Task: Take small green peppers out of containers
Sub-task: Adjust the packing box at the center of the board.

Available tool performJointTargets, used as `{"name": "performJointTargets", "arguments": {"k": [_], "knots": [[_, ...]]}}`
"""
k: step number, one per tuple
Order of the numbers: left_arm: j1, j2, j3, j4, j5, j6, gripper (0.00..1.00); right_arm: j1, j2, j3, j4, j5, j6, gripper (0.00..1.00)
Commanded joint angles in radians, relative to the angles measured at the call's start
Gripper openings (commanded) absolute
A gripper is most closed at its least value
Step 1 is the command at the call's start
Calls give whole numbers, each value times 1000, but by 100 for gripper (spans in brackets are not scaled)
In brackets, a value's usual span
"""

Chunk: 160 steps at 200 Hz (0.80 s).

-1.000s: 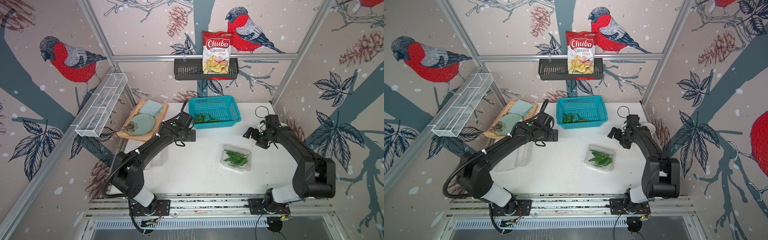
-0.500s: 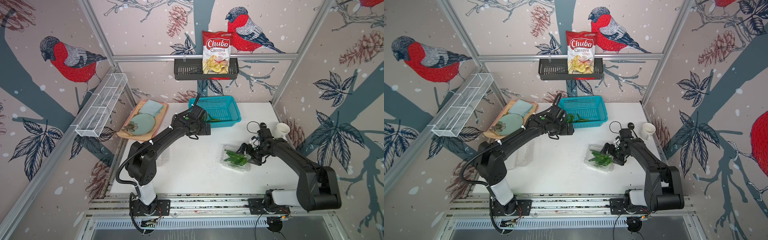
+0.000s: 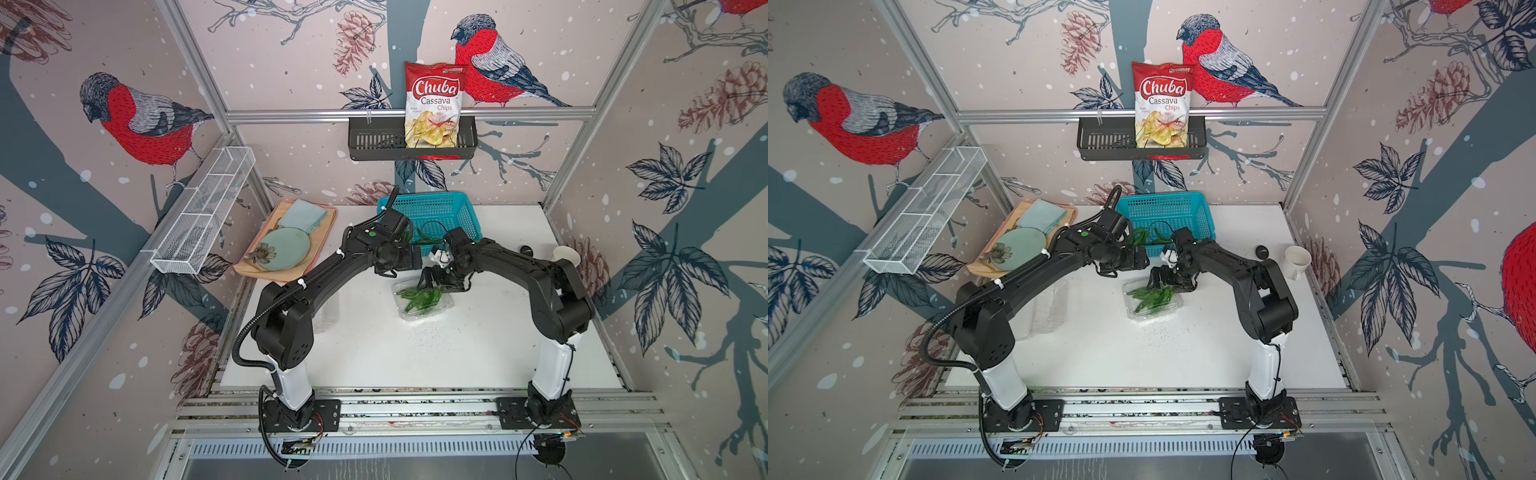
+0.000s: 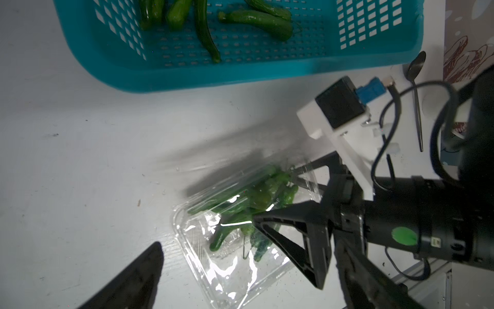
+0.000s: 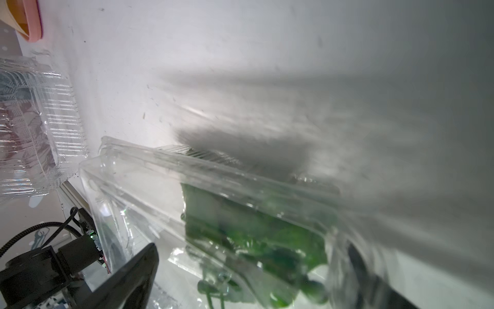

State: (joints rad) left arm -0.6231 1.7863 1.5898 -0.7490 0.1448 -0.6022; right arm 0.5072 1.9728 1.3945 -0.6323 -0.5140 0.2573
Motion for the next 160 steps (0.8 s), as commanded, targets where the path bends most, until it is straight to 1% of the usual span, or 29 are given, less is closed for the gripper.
{"name": "performJointTargets", "arguments": {"k": [1, 21, 36, 52, 70, 94, 116, 135, 160], "knots": [[2, -3, -3, -16, 1, 2, 97, -16, 16, 47, -57, 29, -23, 99], [2, 5, -7, -29, -18, 56, 97, -55, -32, 41, -71, 24, -14, 99], [-2, 22, -10, -20, -13, 123, 97, -90, -91, 11, -75, 9, -1, 99], [-23, 43, -8, -8, -45, 211, 97, -123, -175, -51, -60, -20, 24, 99], [-41, 68, -10, 14, -77, 303, 97, -150, -279, -161, -30, -43, 54, 99], [-41, 111, -3, 40, -82, 376, 97, -181, -407, -316, 13, -66, 87, 93], [-41, 149, -1, 73, -47, 416, 97, -207, -501, -442, 59, -100, 120, 85], [-41, 186, -2, 89, -36, 436, 97, -214, -543, -523, 109, -135, 155, 79], [-41, 206, -2, 110, -13, 437, 97, -209, -553, -590, 198, -184, 207, 73]]}}
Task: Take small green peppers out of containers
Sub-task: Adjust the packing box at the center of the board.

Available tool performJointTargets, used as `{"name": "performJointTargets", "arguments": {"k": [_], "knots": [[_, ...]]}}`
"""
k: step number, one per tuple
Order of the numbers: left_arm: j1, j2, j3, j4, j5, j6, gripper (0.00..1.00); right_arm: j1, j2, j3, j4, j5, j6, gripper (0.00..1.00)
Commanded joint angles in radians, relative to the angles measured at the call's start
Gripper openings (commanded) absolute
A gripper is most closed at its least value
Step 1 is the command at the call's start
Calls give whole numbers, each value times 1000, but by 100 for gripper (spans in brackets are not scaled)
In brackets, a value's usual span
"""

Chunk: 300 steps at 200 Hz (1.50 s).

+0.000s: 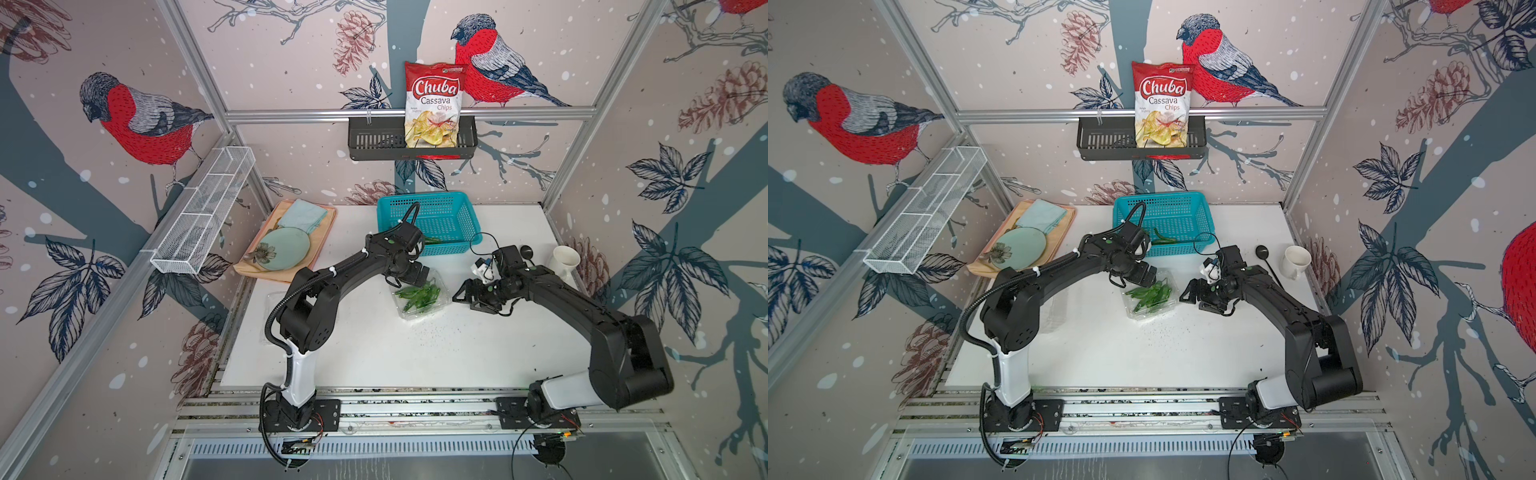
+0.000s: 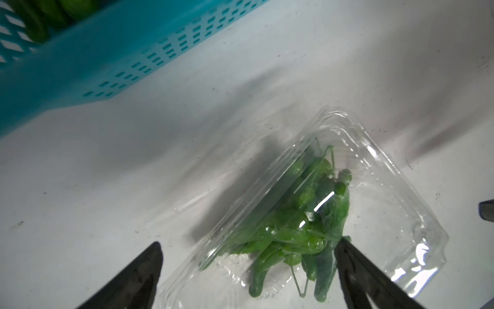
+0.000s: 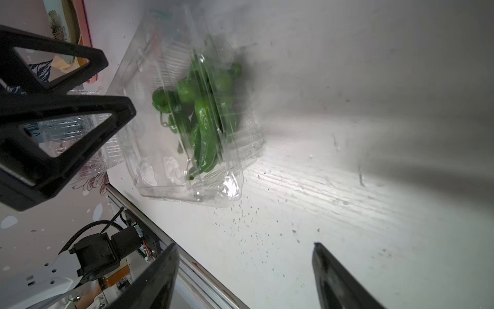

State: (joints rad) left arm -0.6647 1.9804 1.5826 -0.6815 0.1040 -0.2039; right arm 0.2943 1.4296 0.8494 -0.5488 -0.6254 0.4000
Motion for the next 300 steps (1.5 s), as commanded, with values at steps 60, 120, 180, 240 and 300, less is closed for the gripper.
{"name": "performJointTargets", "arguments": {"k": [60, 120, 180, 240, 300], "knots": [[-23, -29, -70, 82, 57, -40, 97, -16, 63, -74, 245, -100, 101, 51], [-106, -103, -142, 82, 15, -140, 97, -45, 150, 6, 261, -119, 85, 48], [-116, -107, -92, 26, -45, -155, 97, -70, 119, 2, 204, -120, 42, 63], [-116, -46, -34, 6, -103, -161, 97, -69, 17, -204, 355, -210, 101, 63], [-116, -26, -56, 59, -30, -226, 97, 9, 97, -225, 457, -213, 150, 62]]}}
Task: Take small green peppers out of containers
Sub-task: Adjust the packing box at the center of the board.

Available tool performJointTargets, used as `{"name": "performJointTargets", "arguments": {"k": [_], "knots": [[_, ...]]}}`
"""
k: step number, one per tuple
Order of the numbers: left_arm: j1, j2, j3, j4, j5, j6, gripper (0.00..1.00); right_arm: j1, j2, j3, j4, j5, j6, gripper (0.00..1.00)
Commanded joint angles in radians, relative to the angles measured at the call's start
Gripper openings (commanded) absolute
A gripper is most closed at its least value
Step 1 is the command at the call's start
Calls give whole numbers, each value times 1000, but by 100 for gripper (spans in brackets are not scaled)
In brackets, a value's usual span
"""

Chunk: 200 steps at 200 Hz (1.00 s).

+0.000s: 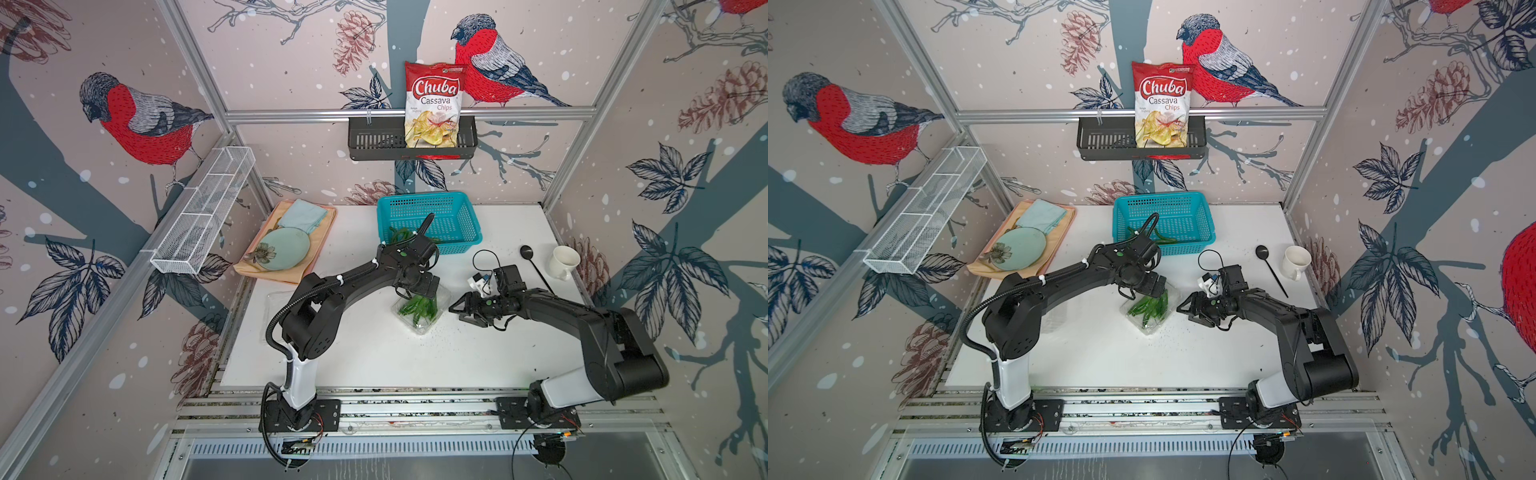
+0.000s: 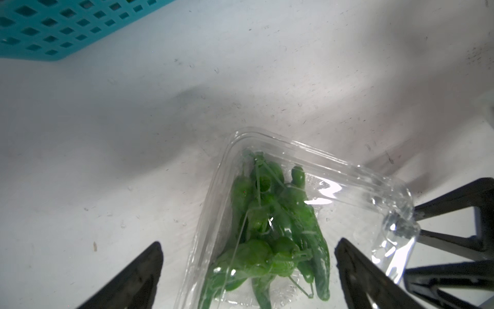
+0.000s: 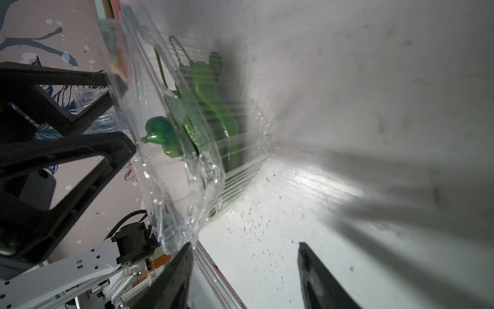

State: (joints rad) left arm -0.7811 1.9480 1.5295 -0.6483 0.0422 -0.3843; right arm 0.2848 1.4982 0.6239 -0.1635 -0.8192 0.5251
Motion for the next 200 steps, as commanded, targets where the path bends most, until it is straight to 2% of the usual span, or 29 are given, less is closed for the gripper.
{"name": "performJointTargets", "arguments": {"k": [1, 100, 136, 200], "knots": [[0, 6, -3, 26, 33, -47, 97, 20, 30, 0, 74, -18, 26, 62], [0, -21, -60, 111, 117, -144, 97, 40, 108, 26, 146, 48, 71, 57], [0, -36, -78, 129, 135, -168, 97, 26, 74, 5, 183, 49, 97, 57], [0, -77, -152, 210, 184, -246, 97, 3, 27, -89, 370, 27, 213, 59]]}}
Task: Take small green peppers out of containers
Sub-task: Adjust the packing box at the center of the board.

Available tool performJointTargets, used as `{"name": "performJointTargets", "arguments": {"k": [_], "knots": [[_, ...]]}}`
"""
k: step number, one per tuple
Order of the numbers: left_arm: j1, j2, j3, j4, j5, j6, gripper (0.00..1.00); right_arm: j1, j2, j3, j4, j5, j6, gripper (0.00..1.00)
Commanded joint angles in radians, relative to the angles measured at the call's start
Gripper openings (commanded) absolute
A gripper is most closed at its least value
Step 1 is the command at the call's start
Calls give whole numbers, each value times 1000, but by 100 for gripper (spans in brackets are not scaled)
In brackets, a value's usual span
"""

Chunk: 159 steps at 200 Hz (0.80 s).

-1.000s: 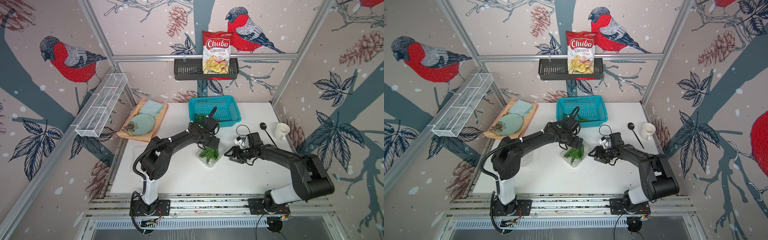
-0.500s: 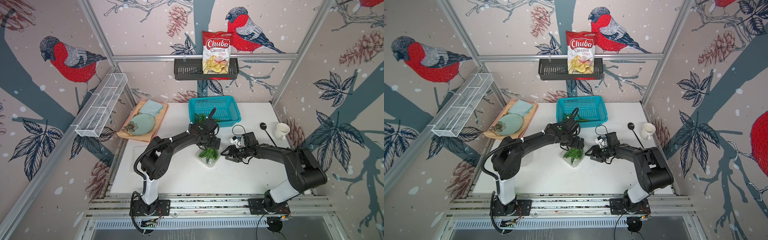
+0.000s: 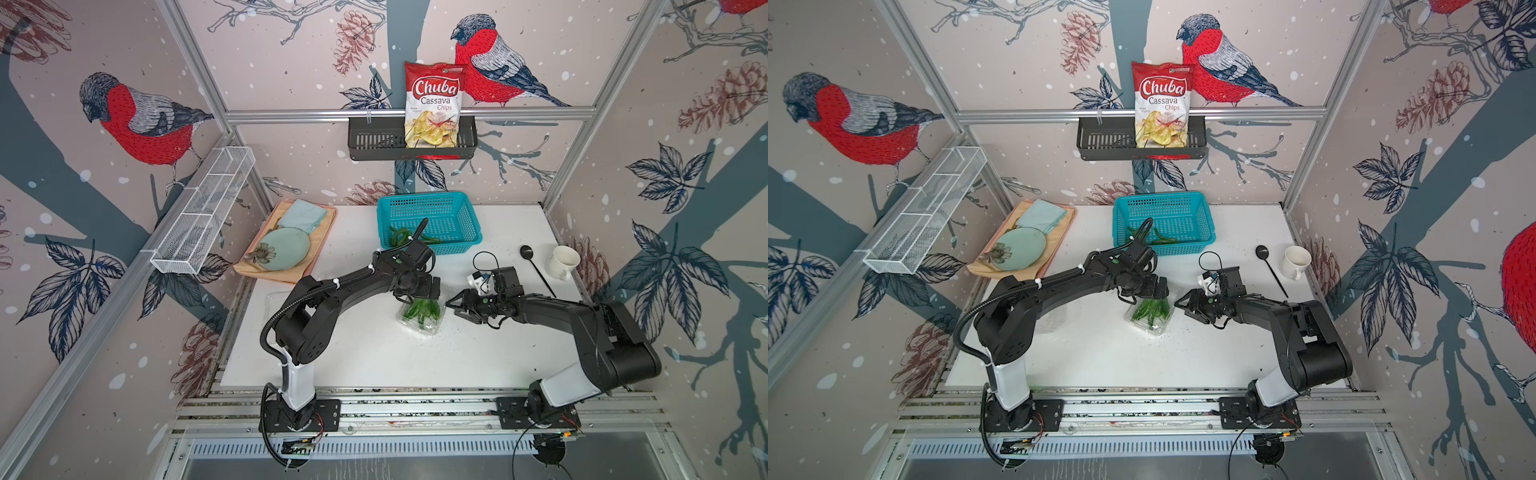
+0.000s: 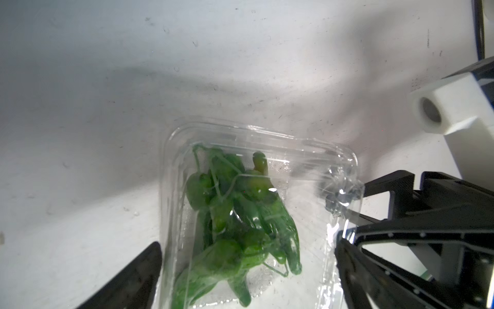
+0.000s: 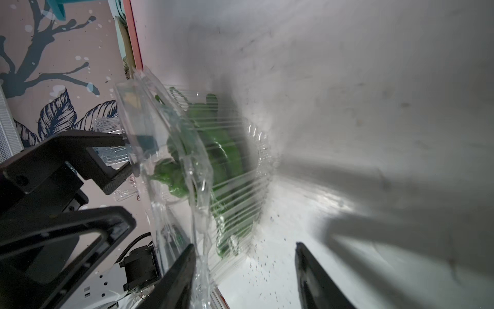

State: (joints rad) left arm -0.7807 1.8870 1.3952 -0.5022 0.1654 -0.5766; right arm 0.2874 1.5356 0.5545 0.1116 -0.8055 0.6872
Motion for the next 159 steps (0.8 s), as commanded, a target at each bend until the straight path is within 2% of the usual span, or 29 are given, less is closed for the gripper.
{"name": "performJointTargets", "arguments": {"k": [1, 80, 94, 159], "knots": [[0, -17, -19, 64, 61, -53, 97, 1, -11, -21, 97, 14, 52, 59], [0, -31, -37, 120, 80, -105, 97, 5, -50, -100, 272, -21, 118, 59], [0, -29, -41, 126, 84, -110, 97, 1, -46, -110, 284, -20, 116, 57], [0, -37, -52, 111, 63, -98, 97, -19, 14, -77, 140, 46, 54, 47]]}}
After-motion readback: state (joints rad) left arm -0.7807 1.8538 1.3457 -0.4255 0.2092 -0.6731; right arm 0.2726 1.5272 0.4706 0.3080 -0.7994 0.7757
